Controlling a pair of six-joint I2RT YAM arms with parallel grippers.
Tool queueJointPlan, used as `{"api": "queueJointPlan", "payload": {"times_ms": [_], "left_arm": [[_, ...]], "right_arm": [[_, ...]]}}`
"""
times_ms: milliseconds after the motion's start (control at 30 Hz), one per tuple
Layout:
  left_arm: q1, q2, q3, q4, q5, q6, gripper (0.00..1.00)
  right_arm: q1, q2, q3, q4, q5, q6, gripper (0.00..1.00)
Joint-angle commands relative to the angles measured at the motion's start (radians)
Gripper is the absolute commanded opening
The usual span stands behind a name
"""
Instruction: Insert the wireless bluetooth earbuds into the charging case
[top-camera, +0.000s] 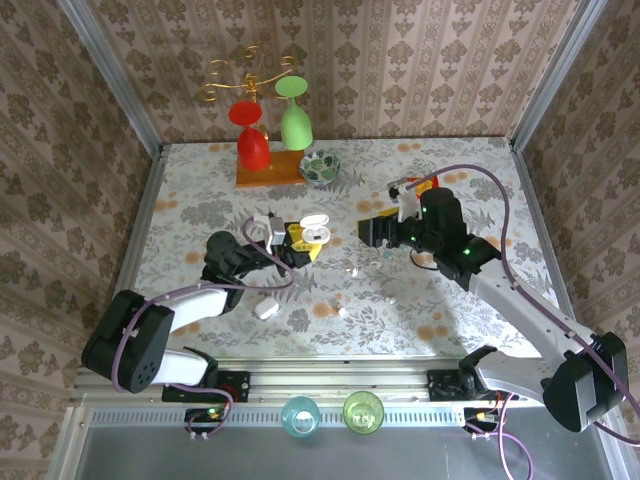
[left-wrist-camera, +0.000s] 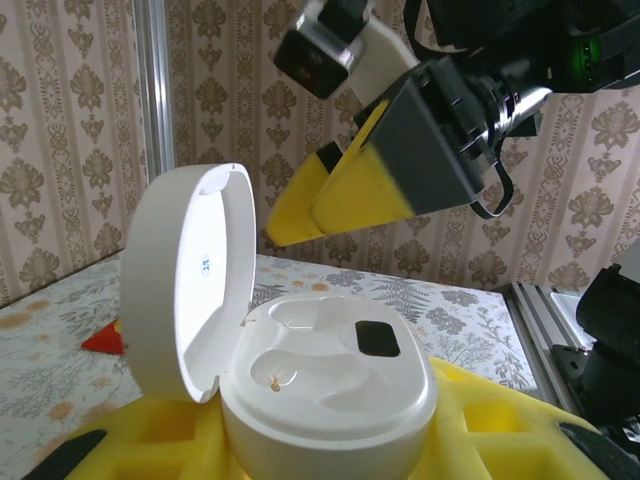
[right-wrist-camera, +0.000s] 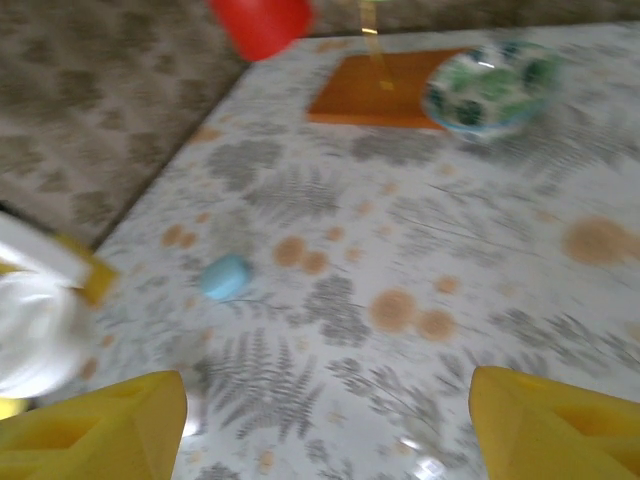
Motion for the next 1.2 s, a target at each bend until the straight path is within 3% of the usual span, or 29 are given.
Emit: {"api": "queueJointPlan", "payload": {"times_ms": [0, 100, 200, 333, 633, 1167], "left_arm": [[0.014, -0.020, -0.009, 0.042, 0.017, 0.016, 0.26], [0.019, -0.025, -0.006, 0.039, 0.019, 0.016, 0.26], [0.024, -0.029, -0.006, 0.034, 0.021, 0.019, 0.26], [0.028, -0.036, -0.006, 0.030, 0.023, 0.024, 0.26], [0.032, -0.051, -0.012, 0.025, 0.034, 0.031, 0.26], [0.031, -0.052, -0.008, 0.023, 0.016, 0.004, 0.26]], "right_arm": [[-0.010, -0.030, -0.027, -0.200, 0.195, 0.081, 0.75], [-0.009, -0.027, -0.030, -0.327, 0.248, 0.170, 0.73], [-0.009, -0.020, -0.034, -0.485, 0.274, 0.355, 0.72], [-0.010, -0.026, -0.102, -0.557, 0.221, 0.509, 0.72], [-0.055, -0.098, -0.443, -0.192, -0.061, 0.822, 0.56], [-0.088, 0.094, -0.486, 0.072, -0.124, 0.841, 0.43]]}}
